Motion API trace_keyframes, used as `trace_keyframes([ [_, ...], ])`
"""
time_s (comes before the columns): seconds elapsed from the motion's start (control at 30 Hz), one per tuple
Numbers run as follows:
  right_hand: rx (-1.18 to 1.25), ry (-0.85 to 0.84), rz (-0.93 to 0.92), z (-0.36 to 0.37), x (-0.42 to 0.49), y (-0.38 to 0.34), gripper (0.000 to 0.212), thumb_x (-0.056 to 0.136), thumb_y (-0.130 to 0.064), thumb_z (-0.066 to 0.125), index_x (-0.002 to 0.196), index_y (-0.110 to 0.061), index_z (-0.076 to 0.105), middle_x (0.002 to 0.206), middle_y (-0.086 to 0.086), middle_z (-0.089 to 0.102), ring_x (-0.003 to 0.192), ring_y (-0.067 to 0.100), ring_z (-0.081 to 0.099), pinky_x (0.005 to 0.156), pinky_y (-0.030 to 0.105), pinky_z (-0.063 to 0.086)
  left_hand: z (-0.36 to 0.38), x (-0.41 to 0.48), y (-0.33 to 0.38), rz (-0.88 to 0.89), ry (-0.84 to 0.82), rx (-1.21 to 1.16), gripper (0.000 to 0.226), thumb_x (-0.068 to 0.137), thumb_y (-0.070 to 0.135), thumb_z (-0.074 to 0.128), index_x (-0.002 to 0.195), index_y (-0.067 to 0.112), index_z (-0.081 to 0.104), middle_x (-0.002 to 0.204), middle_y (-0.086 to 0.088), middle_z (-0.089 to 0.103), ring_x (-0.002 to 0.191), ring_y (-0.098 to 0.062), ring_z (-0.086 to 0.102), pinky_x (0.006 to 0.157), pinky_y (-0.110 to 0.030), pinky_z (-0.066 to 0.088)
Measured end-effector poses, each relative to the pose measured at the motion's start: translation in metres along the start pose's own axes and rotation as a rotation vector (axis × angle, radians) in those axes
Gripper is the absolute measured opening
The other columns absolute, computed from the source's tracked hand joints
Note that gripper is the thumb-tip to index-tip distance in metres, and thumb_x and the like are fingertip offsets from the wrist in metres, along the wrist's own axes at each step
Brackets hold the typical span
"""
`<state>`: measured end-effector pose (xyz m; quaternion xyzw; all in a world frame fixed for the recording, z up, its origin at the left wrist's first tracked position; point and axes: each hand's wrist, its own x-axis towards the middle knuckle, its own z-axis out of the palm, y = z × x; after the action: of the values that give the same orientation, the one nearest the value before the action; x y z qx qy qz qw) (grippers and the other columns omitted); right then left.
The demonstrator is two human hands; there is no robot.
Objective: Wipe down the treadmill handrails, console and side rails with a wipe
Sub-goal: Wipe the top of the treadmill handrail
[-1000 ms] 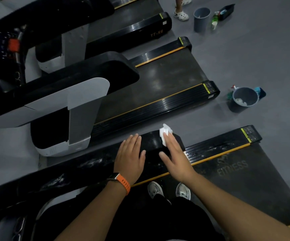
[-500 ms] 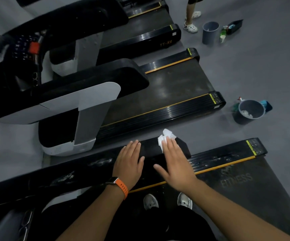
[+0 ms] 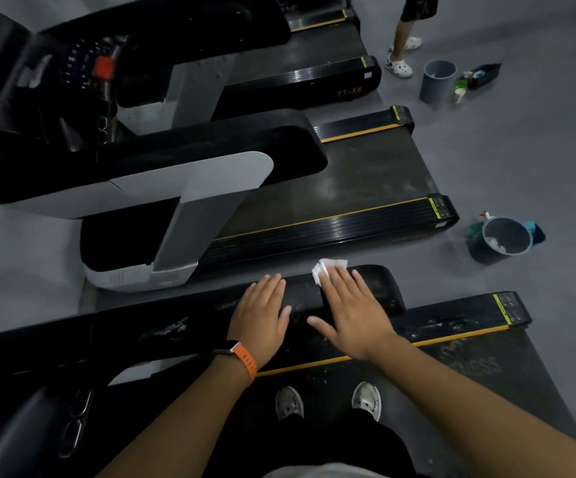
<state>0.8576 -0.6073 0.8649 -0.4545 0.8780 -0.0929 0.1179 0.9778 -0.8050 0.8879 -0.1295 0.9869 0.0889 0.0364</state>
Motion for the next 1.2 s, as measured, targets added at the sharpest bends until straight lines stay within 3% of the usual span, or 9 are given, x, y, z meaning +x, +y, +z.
trace_keyframes([
  [0.2,0.011,0.042,0.112,0.007,-0.009,-0.028,0.089,0.105,-0.071,0.016,0.166,-0.006,0.009,0.172,0.012,0.001,0.162,0.028,-0.001,0.131,0.043,0.002,-0.001,-0.001,-0.015,0.094,-0.035,0.004,0.058,0.104,0.042,0.037,0.152,0.01,0.046,0.159,-0.006,0.044,0.15,-0.022,0.036,0.126,-0.041,0.025],
  [0.3,0.071,0.124,0.054,0.0,-0.014,-0.038,0.071,0.109,-0.057,0.029,0.159,-0.007,0.039,0.167,0.013,0.033,0.157,0.029,0.026,0.13,0.039,0.013,-0.004,0.001,-0.02,0.127,-0.056,-0.022,0.057,0.106,0.039,0.043,0.156,0.011,0.04,0.163,-0.005,0.037,0.153,-0.021,0.029,0.128,-0.038,0.017],
  [0.37,0.193,0.281,0.095,-0.01,-0.014,-0.032,0.047,0.11,-0.04,0.043,0.136,-0.009,0.065,0.144,0.011,0.063,0.141,0.028,0.051,0.124,0.034,0.027,-0.006,0.001,-0.023,0.153,-0.062,-0.032,0.058,0.107,0.039,0.042,0.157,0.012,0.037,0.166,-0.004,0.033,0.154,-0.021,0.025,0.128,-0.036,0.012],
  [0.47,0.291,0.385,0.187,-0.024,-0.012,-0.032,0.017,0.102,-0.021,0.064,0.112,-0.014,0.076,0.116,0.004,0.074,0.114,0.022,0.065,0.101,0.036,0.053,-0.008,0.002,-0.027,0.187,-0.068,-0.048,0.058,0.108,0.039,0.04,0.16,0.013,0.031,0.168,-0.003,0.028,0.156,-0.019,0.02,0.128,-0.034,0.006],
  [0.67,0.783,0.363,0.547,-0.042,0.011,-0.028,0.015,0.092,-0.009,0.076,0.099,-0.022,0.076,0.091,-0.002,0.075,0.085,0.011,0.07,0.081,0.029,0.057,-0.009,0.005,-0.033,0.218,-0.083,-0.058,0.059,0.109,0.041,0.037,0.161,0.014,0.028,0.169,-0.001,0.025,0.157,-0.018,0.017,0.129,-0.033,0.004],
  [0.9,0.026,0.332,0.391,-0.027,0.014,0.001,0.022,0.082,-0.005,0.077,0.103,-0.011,0.077,0.105,0.01,0.071,0.093,0.038,0.055,0.071,0.046,0.051,-0.012,0.004,-0.034,0.232,-0.083,-0.062,0.059,0.109,0.04,0.037,0.161,0.013,0.027,0.169,-0.003,0.024,0.157,-0.019,0.017,0.127,-0.033,0.002],
  [1.0,-0.029,0.284,0.351,-0.028,0.019,-0.021,0.051,0.071,0.003,0.081,0.121,-0.005,0.075,0.116,0.016,0.074,0.099,0.039,0.063,0.081,0.046,0.057,-0.011,0.005,-0.034,0.237,-0.085,-0.076,0.059,0.109,0.04,0.037,0.161,0.013,0.026,0.169,-0.003,0.024,0.157,-0.019,0.017,0.127,-0.033,0.002],
  [1.07,-0.1,0.212,0.246,-0.018,0.018,-0.039,0.061,0.077,-0.004,0.081,0.135,0.001,0.065,0.135,0.019,0.067,0.119,0.038,0.062,0.103,0.047,0.054,-0.01,0.006,-0.034,0.236,-0.084,-0.08,0.059,0.109,0.04,0.038,0.161,0.013,0.028,0.169,-0.003,0.025,0.157,-0.02,0.018,0.127,-0.034,0.004],
  [1.2,-0.143,0.229,0.2,0.002,0.004,-0.044,0.056,0.108,-0.033,0.043,0.15,0.004,0.049,0.154,0.022,0.05,0.147,0.035,0.044,0.126,0.045,0.03,-0.008,0.005,-0.035,0.234,-0.083,-0.083,0.059,0.108,0.039,0.042,0.159,0.012,0.032,0.167,-0.005,0.029,0.155,-0.021,0.023,0.129,-0.037,0.011],
])
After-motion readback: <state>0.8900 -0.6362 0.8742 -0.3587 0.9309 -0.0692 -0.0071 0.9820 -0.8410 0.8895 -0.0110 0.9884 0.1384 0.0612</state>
